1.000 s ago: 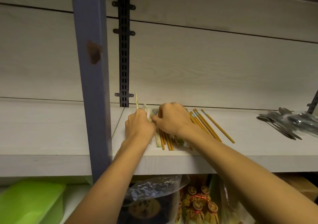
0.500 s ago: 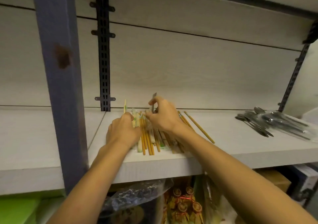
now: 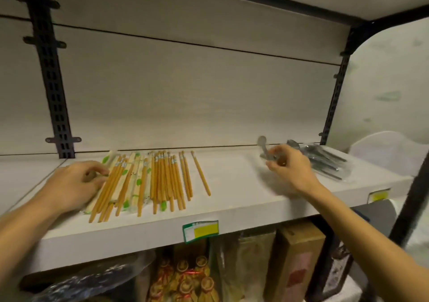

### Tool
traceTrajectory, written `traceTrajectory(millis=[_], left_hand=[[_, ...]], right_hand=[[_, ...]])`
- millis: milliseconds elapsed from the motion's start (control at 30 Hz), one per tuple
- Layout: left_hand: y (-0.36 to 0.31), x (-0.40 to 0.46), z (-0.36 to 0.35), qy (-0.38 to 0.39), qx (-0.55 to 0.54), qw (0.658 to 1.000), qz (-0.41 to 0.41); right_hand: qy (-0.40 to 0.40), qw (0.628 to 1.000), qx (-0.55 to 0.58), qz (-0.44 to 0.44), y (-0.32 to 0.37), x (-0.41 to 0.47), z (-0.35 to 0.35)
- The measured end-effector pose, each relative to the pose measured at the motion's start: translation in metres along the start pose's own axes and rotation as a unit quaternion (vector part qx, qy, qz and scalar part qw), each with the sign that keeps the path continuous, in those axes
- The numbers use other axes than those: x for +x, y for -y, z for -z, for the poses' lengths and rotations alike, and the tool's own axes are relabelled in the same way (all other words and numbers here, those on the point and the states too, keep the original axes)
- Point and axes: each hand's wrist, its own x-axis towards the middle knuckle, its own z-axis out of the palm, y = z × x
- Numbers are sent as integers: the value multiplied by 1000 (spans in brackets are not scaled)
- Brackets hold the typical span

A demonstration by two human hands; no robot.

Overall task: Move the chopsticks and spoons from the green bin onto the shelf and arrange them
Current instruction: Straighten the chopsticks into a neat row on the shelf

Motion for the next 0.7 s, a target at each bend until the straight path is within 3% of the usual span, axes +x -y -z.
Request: traceTrajectory(millis=[167,300,500,700], left_hand=[[-6,5,-8,-9,2,1000,-6],[-18,2,-11,-6,-5,1000,9],[-22,-7,-7,-23,-42,998,43],[-16,-15,1,-5,-61,996,58]], right_hand=[[-32,995,-74,-50,-75,29,45],[-32,992,-123,-24,-91,42,52],[-52,978,-186,76,-62,47,27],[14,976,-121,178,6,39,-12]])
